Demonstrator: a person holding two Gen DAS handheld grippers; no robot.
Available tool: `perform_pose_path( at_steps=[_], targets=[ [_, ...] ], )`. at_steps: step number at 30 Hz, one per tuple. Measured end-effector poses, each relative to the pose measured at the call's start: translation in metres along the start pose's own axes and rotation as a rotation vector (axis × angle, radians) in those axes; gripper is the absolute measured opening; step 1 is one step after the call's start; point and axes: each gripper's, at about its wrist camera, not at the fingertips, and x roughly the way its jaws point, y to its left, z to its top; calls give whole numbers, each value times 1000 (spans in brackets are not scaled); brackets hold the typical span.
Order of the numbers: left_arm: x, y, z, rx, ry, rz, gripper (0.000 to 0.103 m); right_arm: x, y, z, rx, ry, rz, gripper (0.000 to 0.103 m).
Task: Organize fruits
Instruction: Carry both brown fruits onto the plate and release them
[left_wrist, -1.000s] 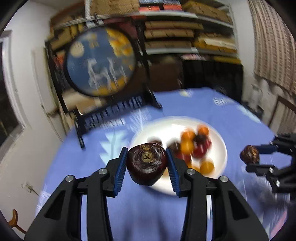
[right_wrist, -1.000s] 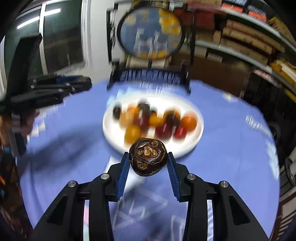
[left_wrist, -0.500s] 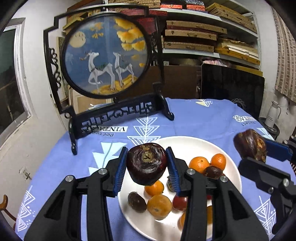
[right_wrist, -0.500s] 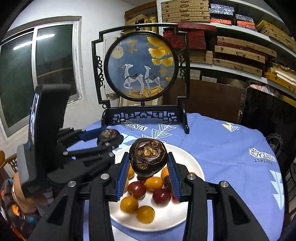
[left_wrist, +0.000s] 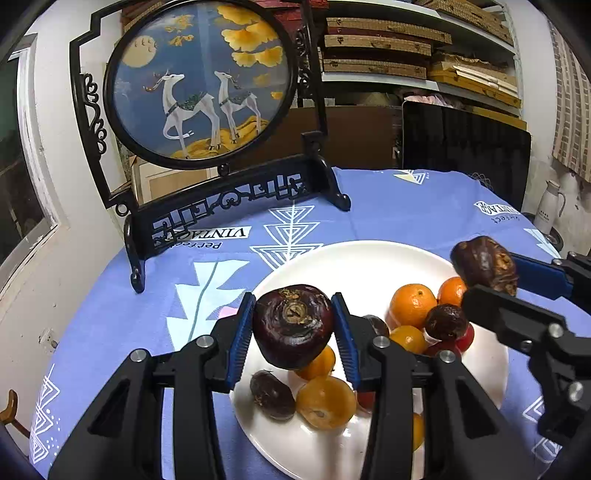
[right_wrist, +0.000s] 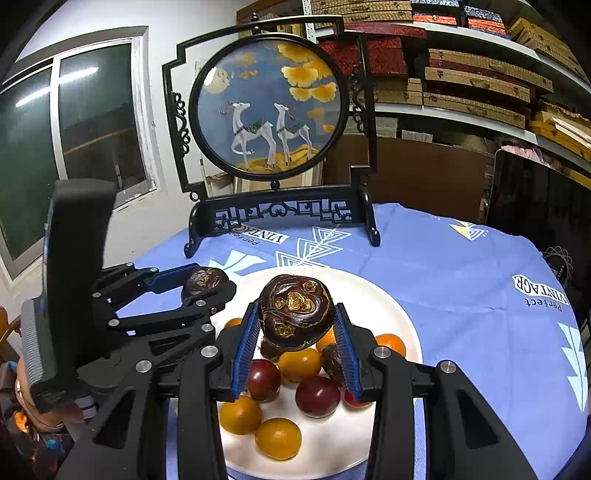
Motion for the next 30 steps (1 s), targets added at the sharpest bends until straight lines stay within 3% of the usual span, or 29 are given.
perform_pose_path(
  at_steps=[23, 24, 26, 30],
  targets=[
    [13, -8, -7, 36, 46, 24, 42, 25, -7, -7, 23, 34, -42, 42],
    [13, -8, -6, 36, 46, 24, 44, 23, -9, -7, 29, 22, -44, 49],
    [11, -7, -7, 30, 32, 40, 67, 19, -12, -7, 44, 7, -45, 58],
    [5, -3, -5, 14, -3, 59, 81, 9, -15, -6, 64, -22, -55, 70]
  ],
)
